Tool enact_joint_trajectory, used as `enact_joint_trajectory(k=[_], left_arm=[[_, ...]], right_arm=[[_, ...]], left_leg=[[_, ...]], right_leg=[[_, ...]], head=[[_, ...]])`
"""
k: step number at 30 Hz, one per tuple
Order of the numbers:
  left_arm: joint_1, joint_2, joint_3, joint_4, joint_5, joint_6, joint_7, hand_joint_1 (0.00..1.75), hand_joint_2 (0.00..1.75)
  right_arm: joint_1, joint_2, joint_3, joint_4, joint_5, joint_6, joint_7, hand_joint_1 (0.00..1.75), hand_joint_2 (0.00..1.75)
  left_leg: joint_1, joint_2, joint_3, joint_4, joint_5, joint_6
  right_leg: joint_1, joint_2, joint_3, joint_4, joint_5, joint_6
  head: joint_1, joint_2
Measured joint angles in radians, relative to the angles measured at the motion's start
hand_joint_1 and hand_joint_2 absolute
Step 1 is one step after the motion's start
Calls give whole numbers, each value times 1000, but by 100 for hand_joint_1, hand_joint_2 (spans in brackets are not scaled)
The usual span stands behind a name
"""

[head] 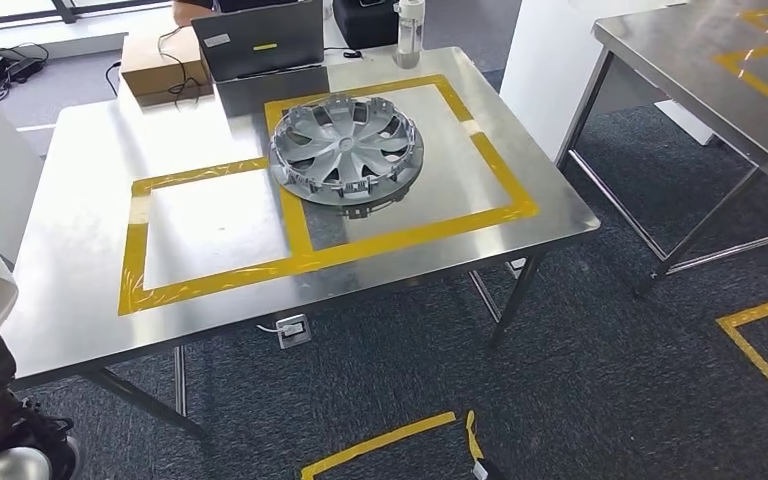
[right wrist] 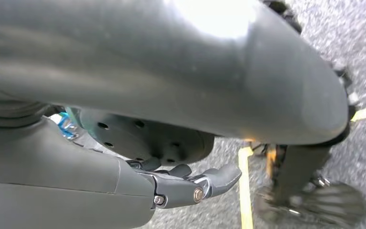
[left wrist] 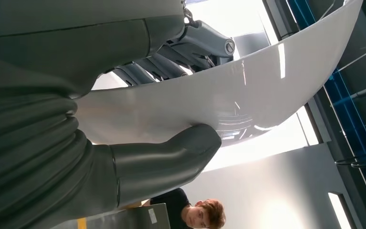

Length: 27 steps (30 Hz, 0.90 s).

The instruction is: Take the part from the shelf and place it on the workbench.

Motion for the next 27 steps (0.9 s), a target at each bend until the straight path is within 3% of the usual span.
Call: enact_joint_trajectory(k=[2, 4, 6, 8, 10, 11, 12, 13, 15, 16, 17, 20, 22, 23, 25, 26, 27], left_arm=[[-1, -1, -1, 0, -2, -1, -1, 175, 175], [-1, -2, -2, 0, -4, -1, -2, 175, 175], [-1, -3, -3, 0, -6, -1, -3, 175, 175], [-1, -4, -3, 0, -8, -1, -3, 175, 175], [0, -4, -3, 3, -11, -1, -3, 175, 175], [1, -5, -3, 4, -12, -1, -3, 175, 175], [1, -6, -3, 6, -13, -1, -3, 175, 175], [1, -7, -3, 7, -15, -1, -3, 175, 175], [1, -10, -3, 7, -20, -1, -1, 175, 175], [0, -11, -3, 7, -23, -1, 0, 175, 175], [0, -13, -3, 7, -28, -1, 2, 175, 175], [-1, -21, -4, 6, -41, -3, 8, 175, 175], [-2, -28, -4, 4, -48, -5, 12, 175, 175], [-2, -31, -4, 3, -50, -7, 13, 175, 175], [-1, -35, -4, 2, -54, -11, 15, 175, 175], [0, -37, -4, 2, -55, -12, 16, 175, 175], [1, -39, -4, 2, -56, -14, 18, 175, 175]], right_arm=[[1, 1, 0, 1, 0, -2, 6, 0, 0], [0, 2, 0, 1, 0, -3, 4, 0, 0], [-1, 2, 0, 1, -1, -4, 5, 0, 0], [-3, 2, 0, 1, -1, -3, 5, 0, 0], [-4, 2, 0, 1, -1, -3, 5, 0, 0], [-4, 2, 0, 1, -1, -3, 5, 0, 0], [-4, 3, 0, 1, -2, -3, 5, 0, 0], [-4, 4, 0, 1, -3, -3, 5, 0, 0], [-5, 6, 0, 1, -4, -3, 5, 0, 0], [-6, 7, 0, 1, -4, -4, 4, 0, 0], [-7, 8, 0, 1, -3, -4, 3, 0, 0], [-8, 8, 0, 1, -2, -5, 2, 0, 0], [-9, 8, 0, 1, 0, -5, 2, 0, 0], [-9, 8, 0, 1, 1, -6, 2, 0, 0], [-10, 8, 0, 1, 2, -5, -9, 0, 0], [-10, 7, 0, 1, 2, -5, -18, 0, 0], [-9, 7, 0, 1, 3, -5, -27, 0, 0]], left_leg=[[-1, -2, -8, 18, -17, -17], [1, -2, -4, 16, -25, -29], [5, -4, -4, 34, -37, -36], [4, -8, -52, 130, -80, -36], [-2, -11, -136, 265, -125, -30], [-4, -12, -167, 306, -127, -27], [-6, -13, -180, 309, -108, -21], [-9, -14, -174, 275, -72, -15], [-18, -19, -127, 146, 10, 1], [-22, -21, -106, 93, 33, 6], [-26, -23, -93, 61, 41, 9], [-27, -24, -85, 45, 36, 20], [-22, -23, -73, 35, 34, 31], [-21, -21, -66, 32, 32, 37], [-23, -17, -58, 31, 25, 45], [-24, -17, -54, 31, 20, 46], [-25, -17, -49, 31, 15, 46]], right_leg=[[-2, 4, 22, -46, 1, -14], [4, 10, 22, -38, -10, -44], [5, 10, 29, -40, -15, -61], [7, 10, 37, -42, -20, -75], [14, 11, 44, -41, -28, -83], [17, 12, 49, -41, -32, -86], [20, 14, 55, -41, -36, -87], [22, 16, 62, -41, -41, -87], [25, 21, 77, -41, -53, -82], [26, 23, 81, -41, -58, -78], [26, 25, 83, -42, -61, -72], [25, 26, 89, -49, -66, -54], [27, 20, 77, -16, -85, -45], [27, 17, 53, 31, -105, -42], [29, 14, -24, 161, -150, -39], [29, 14, -58, 208, -156, -38], [29, 14, -75, 221, -143, -38]], head=[[3, 0], [1, 0], [0, 0], [-1, 0], [-2, 0], [-2, 0], [-2, 0], [-2, 0], [-2, 0], [-2, 0], [-3, 0], [-3, 0], [-1, 0], [0, 0], [1, 0], [1, 0], [1, 0]])
